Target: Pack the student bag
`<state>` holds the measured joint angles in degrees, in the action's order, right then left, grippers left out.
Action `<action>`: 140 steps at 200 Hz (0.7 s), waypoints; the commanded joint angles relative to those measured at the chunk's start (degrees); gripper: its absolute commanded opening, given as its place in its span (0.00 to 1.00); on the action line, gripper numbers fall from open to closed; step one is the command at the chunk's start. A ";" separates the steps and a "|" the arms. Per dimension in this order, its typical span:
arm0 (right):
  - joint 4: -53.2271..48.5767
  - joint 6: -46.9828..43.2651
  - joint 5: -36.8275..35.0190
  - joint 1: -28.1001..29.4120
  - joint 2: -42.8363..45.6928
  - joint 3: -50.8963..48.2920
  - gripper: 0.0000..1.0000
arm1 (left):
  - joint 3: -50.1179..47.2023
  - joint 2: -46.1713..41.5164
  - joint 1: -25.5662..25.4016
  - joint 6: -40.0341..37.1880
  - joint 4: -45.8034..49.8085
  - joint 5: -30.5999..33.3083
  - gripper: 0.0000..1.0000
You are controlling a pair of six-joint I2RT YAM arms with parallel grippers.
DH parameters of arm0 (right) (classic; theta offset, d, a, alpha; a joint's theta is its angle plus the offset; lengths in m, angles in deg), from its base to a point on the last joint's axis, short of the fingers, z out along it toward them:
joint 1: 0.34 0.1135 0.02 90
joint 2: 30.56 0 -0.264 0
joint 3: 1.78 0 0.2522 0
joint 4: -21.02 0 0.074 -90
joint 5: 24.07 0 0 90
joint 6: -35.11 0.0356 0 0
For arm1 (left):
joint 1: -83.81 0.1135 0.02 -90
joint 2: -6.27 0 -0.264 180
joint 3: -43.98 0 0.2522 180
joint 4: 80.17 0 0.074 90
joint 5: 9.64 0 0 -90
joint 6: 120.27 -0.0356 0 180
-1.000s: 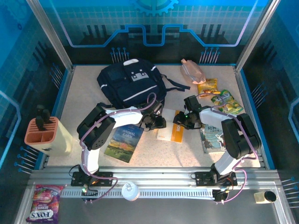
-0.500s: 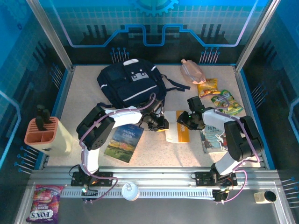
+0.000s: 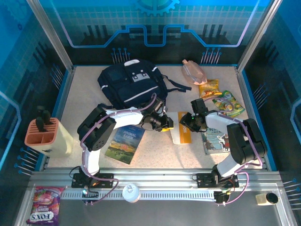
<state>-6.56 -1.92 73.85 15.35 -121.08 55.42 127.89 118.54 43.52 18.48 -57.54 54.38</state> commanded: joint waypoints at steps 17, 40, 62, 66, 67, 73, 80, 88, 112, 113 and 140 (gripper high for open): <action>-6.07 1.72 -0.08 -0.10 -0.62 -2.48 0.38 | -0.62 1.70 1.05 4.13 0.47 4.72 0.34; -6.38 1.73 -0.36 -0.27 -0.93 -2.23 0.38 | -0.45 2.41 1.16 4.68 1.32 5.21 0.37; -6.30 1.71 -0.36 -0.30 -1.14 -2.22 0.38 | -0.35 3.24 1.41 5.11 1.17 4.93 0.38; -6.30 1.70 -0.36 -0.30 -1.17 -2.22 0.38 | -0.16 3.45 1.42 5.23 1.12 4.68 0.38; -6.30 1.65 -0.36 -0.26 -1.20 -2.18 0.38 | -0.13 3.47 1.39 5.22 1.09 4.65 0.38; -6.26 1.64 -0.29 -0.30 -1.29 -2.17 0.38 | 0.05 3.80 1.36 5.22 0.90 4.34 0.37; -6.13 1.61 -0.15 -0.30 -1.32 -2.22 0.38 | 0.15 3.99 1.39 5.18 0.47 3.96 0.37; -6.04 1.63 -0.02 -0.29 -1.41 -2.20 0.37 | 0.30 4.26 1.42 5.11 0.05 3.53 0.36; -5.62 1.68 0.36 -0.28 -1.42 -2.22 0.37 | 1.15 4.62 1.36 4.52 -1.74 1.48 0.31; -5.61 1.69 0.39 -0.29 -1.42 -2.26 0.37 | 1.18 4.62 1.40 4.51 -1.87 1.38 0.31; -4.30 2.10 1.70 -0.26 -1.17 -2.61 0.37 | 1.60 4.45 1.29 4.13 -4.50 -0.54 0.27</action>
<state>-6.60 -0.87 73.72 15.35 -120.92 55.27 127.80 121.73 44.66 22.35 -59.44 57.42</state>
